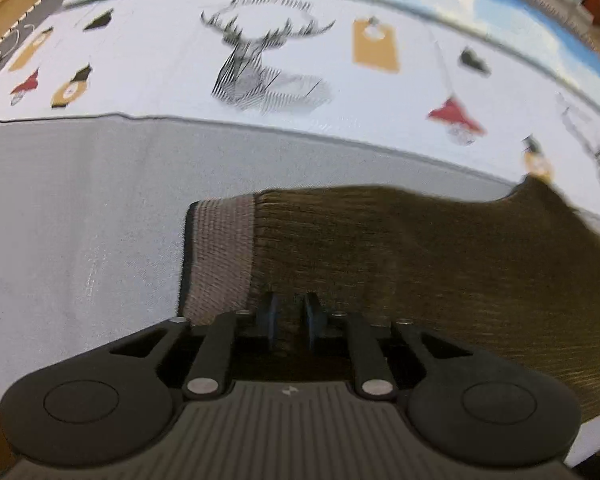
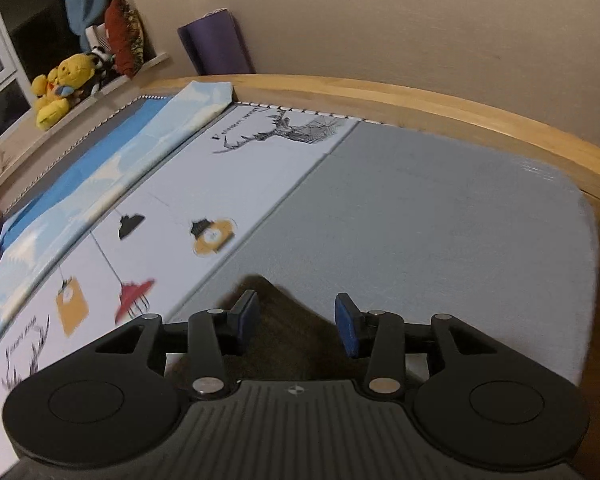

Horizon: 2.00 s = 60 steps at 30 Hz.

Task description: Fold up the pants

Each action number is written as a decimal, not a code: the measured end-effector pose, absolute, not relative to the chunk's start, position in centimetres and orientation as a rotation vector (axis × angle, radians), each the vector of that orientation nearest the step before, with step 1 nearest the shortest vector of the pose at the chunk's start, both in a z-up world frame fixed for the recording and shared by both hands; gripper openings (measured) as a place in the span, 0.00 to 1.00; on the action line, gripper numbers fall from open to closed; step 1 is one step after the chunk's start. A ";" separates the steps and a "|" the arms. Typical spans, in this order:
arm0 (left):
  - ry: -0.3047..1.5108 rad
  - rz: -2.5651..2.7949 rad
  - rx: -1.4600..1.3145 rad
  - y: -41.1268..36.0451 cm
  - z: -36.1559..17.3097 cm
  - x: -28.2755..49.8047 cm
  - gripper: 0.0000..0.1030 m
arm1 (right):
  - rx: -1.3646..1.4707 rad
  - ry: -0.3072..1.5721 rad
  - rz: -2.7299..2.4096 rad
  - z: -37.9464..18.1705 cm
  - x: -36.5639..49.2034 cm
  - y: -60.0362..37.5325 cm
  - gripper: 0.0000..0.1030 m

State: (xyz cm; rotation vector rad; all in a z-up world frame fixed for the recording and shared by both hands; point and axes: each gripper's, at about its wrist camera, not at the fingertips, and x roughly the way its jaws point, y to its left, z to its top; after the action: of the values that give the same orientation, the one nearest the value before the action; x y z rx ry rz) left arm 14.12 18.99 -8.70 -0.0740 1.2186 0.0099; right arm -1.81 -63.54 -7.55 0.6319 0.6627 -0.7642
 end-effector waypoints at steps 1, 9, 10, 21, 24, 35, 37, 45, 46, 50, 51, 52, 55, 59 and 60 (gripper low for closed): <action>1.197 -0.018 -0.093 18.8 -8.0 13.7 0.17 | 0.640 0.665 -0.765 -7.4 -2.9 -63.7 0.43; 1.356 -0.154 0.192 15.3 -11.5 11.9 0.38 | 0.818 0.707 -0.831 -9.8 -11.2 -65.7 0.51; 1.344 -0.156 0.206 15.2 -11.2 11.8 0.38 | 0.857 0.718 -0.828 -10.4 -11.9 -65.9 0.51; 1.321 -0.155 0.222 15.2 -10.7 11.0 0.40 | 1.138 0.781 -0.767 -14.7 -12.1 -65.6 0.59; 1.323 -0.152 0.215 15.3 -10.9 11.2 0.40 | 1.176 0.761 -0.809 -15.2 -11.8 -65.6 0.61; 1.297 -0.159 0.203 15.2 -10.3 11.4 0.40 | 1.080 0.639 -0.889 -10.8 -10.7 -62.4 0.21; 1.283 -0.158 0.189 15.5 -9.9 11.2 0.40 | 0.930 0.587 -0.846 -7.6 -9.1 -59.9 0.21; 1.227 -0.130 0.085 18.1 -8.1 10.9 0.40 | 0.135 0.318 -0.330 3.0 -4.1 -35.3 0.20; 1.222 -0.128 0.073 18.4 -7.9 10.8 0.40 | 0.065 0.303 -0.247 2.9 -4.0 -31.8 0.21; 1.212 -0.120 0.040 19.8 -7.5 10.4 0.40 | -0.132 0.398 0.144 -0.8 -3.4 -18.9 0.23; 1.211 -0.118 0.035 20.2 -7.5 10.3 0.40 | -0.155 0.481 0.244 -2.7 -2.9 -16.3 0.26; 1.211 -0.115 0.031 20.4 -7.4 10.2 0.40 | -0.174 0.583 0.346 -4.7 -2.5 -14.1 0.31; 1.215 -0.108 0.008 21.2 -7.4 10.0 0.40 | -0.254 0.902 0.649 -10.6 -3.0 -9.1 0.32; 1.208 -0.124 0.004 21.6 -7.3 9.6 0.40 | -0.386 0.823 0.694 -9.9 -5.3 -6.7 0.33; 1.205 -0.127 0.004 21.7 -7.3 9.6 0.40 | -0.349 0.812 0.671 -9.1 -4.6 -7.2 0.37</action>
State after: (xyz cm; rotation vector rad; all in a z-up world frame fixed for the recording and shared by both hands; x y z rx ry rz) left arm 9.63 21.69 -7.27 0.0037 1.2049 -0.1273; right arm -4.57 -7.22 -9.14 -0.3491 0.8118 0.6711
